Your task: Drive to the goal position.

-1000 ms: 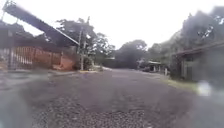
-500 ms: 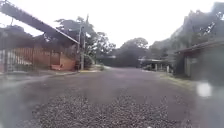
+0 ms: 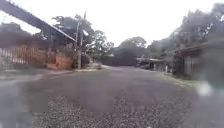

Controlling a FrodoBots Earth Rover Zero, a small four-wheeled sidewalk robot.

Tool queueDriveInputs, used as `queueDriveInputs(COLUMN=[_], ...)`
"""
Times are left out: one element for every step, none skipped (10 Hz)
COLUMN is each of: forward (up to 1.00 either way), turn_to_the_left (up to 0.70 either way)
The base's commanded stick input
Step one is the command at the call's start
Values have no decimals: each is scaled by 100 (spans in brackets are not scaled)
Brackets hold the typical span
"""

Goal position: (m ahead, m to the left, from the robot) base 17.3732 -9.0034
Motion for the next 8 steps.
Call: queueDriveInputs(forward=[70, 70, 70, 70, 70, 70, 70, 70], turn_to_the_left=[0, 0, 0, 0, 0, 0, 0, 0])
